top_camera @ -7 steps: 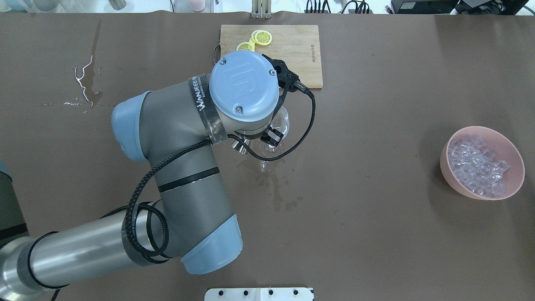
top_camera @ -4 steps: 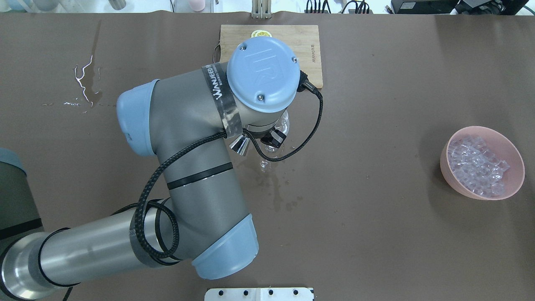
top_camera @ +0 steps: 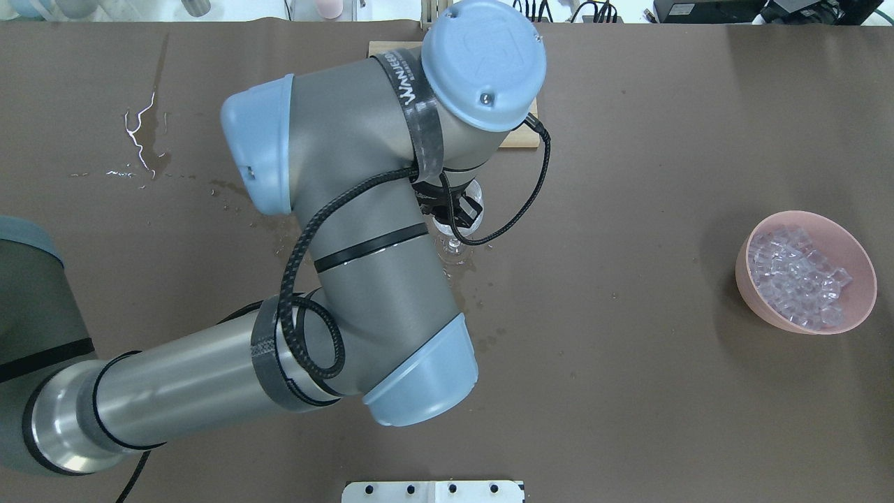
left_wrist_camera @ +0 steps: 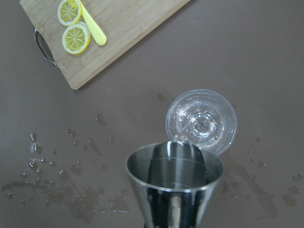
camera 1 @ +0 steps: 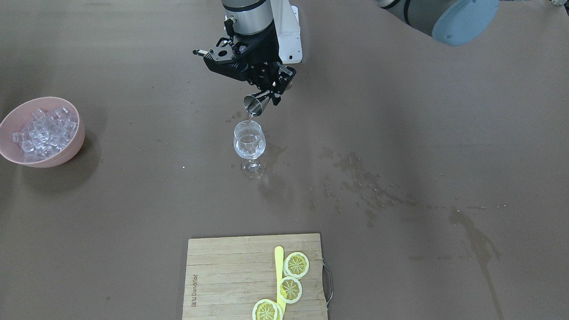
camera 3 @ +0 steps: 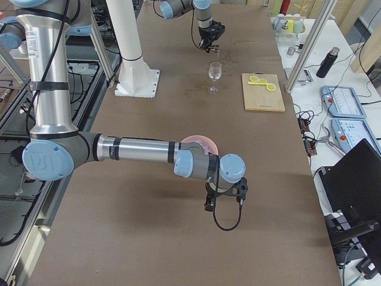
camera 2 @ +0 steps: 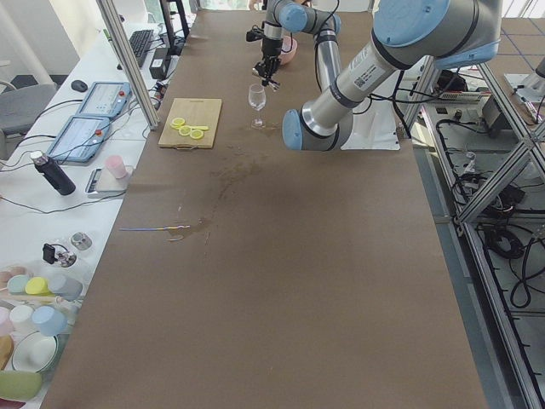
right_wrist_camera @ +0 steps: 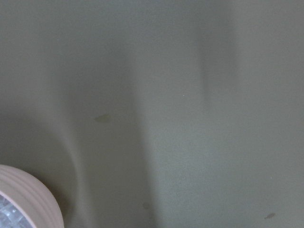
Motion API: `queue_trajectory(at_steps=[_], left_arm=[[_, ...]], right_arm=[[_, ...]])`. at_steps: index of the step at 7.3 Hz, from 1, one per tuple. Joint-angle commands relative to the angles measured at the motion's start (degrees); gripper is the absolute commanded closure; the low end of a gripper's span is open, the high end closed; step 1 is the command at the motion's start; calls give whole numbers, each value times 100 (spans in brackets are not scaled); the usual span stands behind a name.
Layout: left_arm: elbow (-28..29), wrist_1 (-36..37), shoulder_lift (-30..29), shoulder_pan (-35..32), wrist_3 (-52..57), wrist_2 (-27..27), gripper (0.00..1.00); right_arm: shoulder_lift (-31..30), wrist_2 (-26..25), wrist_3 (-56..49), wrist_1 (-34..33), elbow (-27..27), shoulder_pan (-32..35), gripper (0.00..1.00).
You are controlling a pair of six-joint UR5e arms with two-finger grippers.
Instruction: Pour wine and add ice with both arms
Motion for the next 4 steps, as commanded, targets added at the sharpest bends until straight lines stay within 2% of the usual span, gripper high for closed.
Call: queue_trajectory(at_steps=[1,4], left_arm=[[386,533,-447,-68,105,-13,100],[334,1273,-624,-86,228,-12,100]], right_arm=[[3,1,1,0,2,2,0],[3,71,1,0,2,2,0]])
